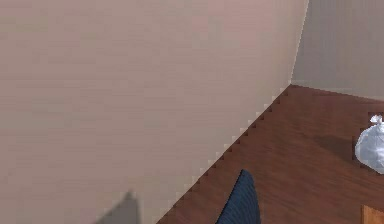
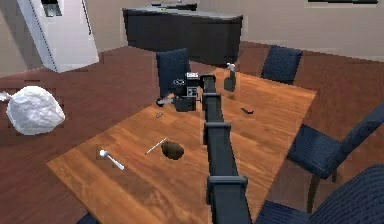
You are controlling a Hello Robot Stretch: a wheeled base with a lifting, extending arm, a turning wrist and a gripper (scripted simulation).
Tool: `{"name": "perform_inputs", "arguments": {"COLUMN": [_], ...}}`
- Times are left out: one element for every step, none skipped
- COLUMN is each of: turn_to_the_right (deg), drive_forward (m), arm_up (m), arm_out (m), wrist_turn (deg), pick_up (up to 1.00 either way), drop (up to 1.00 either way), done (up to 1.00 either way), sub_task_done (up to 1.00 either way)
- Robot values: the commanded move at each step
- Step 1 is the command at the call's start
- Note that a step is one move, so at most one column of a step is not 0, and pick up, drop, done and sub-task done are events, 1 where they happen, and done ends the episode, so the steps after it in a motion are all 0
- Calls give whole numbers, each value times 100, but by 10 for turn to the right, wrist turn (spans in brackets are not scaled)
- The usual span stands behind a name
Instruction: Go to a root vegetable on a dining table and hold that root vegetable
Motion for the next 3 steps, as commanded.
{"name": "perform_inputs", "arguments": {"turn_to_the_right": [0,0,0], "drive_forward": [0,0,0], "arm_up": [-32,0,10], "arm_out": [0,0,0], "wrist_turn": [0,0,0], "pick_up": [0,100,0], "drop": [0,0,0], "done": [0,0,0], "sub_task_done": [0,0,0]}}
